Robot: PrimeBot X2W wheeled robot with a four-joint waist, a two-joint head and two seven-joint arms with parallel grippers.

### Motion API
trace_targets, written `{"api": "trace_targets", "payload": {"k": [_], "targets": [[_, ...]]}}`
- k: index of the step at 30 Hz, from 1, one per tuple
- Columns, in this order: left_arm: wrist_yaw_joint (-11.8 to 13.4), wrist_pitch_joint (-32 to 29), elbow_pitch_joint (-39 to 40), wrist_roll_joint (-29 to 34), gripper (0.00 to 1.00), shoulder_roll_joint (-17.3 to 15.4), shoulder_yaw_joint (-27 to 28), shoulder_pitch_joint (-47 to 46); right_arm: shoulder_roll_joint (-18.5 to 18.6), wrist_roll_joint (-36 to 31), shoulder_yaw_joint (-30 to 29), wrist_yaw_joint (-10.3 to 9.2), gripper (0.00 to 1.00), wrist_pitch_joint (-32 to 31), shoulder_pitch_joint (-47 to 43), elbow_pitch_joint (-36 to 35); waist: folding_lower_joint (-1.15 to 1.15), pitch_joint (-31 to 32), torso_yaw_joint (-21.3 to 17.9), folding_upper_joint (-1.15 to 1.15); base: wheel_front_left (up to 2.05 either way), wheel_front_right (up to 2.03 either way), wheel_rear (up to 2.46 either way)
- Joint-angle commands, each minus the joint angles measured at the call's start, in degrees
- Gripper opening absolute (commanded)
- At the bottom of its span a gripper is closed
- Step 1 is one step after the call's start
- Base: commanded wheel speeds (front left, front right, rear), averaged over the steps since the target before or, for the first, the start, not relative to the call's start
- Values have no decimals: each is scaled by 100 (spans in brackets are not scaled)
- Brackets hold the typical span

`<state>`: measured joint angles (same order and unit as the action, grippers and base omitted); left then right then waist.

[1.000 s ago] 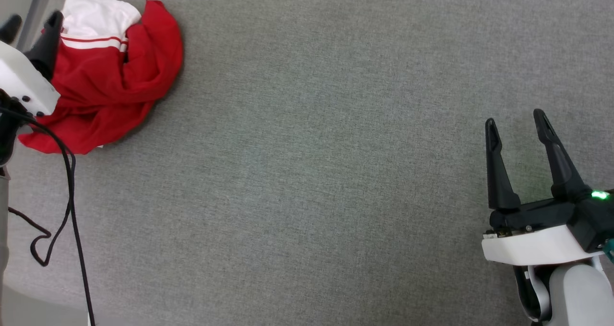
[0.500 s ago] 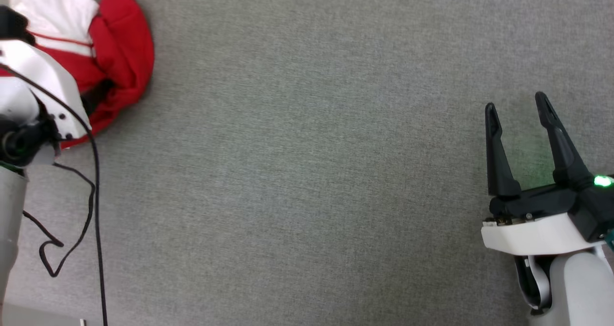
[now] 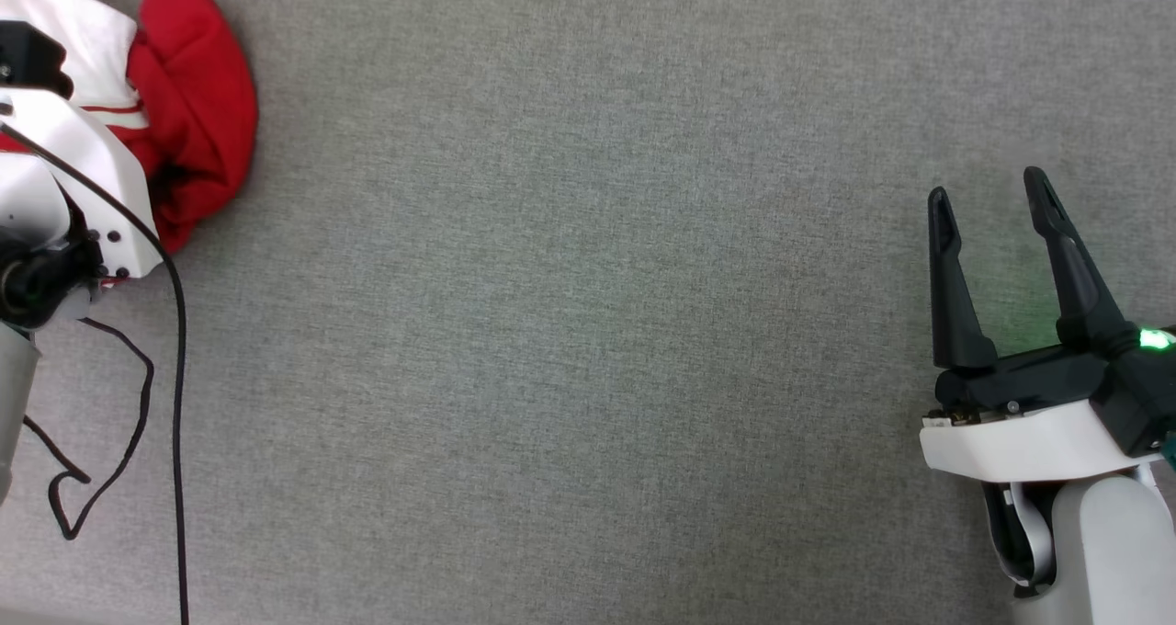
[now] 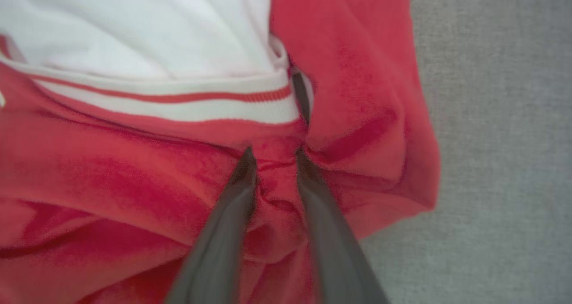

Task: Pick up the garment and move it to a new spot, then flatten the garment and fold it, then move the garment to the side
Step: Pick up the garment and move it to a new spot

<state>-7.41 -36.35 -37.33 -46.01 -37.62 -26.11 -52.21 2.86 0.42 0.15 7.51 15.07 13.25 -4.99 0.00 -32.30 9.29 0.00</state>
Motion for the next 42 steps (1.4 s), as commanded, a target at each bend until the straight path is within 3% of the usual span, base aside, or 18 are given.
{"api": "trace_targets", "payload": {"k": [1, 14, 21, 34, 42], "targets": [[-1, 166, -119, 87, 0, 91, -137, 58, 3, 31, -12, -4, 100, 16, 81, 31, 0, 86, 27, 0, 0, 0, 0], [-1, 1710, 526, 595, 0, -170, -895, -561, 3, 301, 23, -4, 100, 16, -196, 226, 0, 932, 175, 0, 0, 0, 0], [-1, 2012, 1183, 815, 0, 38, -1427, -771, 3, 459, 42, -4, 100, 16, -314, 258, 0, 1248, -36, 0, 0, 0, 0], [-1, 2238, 2095, 911, 0, 959, -2628, -1050, 0, 682, -53, -4, 100, 16, -357, 239, 0, 1467, -893, 0, 0, 0, 0], [-1, 2510, 2011, 681, 0, 1634, -3409, -1297, -1, 825, -226, -4, 100, 16, -350, 198, 0, 1388, -1468, 0, 0, 0, 0]]}}
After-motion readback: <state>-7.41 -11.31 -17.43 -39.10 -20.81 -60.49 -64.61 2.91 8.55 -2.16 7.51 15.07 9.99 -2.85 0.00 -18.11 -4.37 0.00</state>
